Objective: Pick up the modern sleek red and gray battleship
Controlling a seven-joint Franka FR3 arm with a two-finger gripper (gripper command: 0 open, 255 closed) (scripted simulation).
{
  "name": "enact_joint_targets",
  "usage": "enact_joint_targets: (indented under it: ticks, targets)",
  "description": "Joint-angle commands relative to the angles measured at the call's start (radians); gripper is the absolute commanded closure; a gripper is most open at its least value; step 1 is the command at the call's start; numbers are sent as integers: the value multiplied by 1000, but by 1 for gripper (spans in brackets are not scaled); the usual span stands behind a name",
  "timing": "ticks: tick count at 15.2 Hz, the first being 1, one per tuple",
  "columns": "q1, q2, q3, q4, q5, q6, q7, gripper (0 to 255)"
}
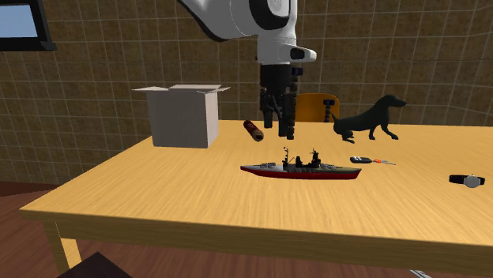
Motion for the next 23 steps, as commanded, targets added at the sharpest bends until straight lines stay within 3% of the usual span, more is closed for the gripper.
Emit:
enact_joint_targets:
  ticks: [1,6,15,16,23]
  targets:
    - [-10,80,-11,59,6,20,29,0]
    - [-33,235,-35,198,26,36,85,0]
    - [-34,271,-35,144,27,125,85,0]
    - [-33,269,-34,142,27,126,87,255]
    - [-33,269,-34,143,27,125,87,255]
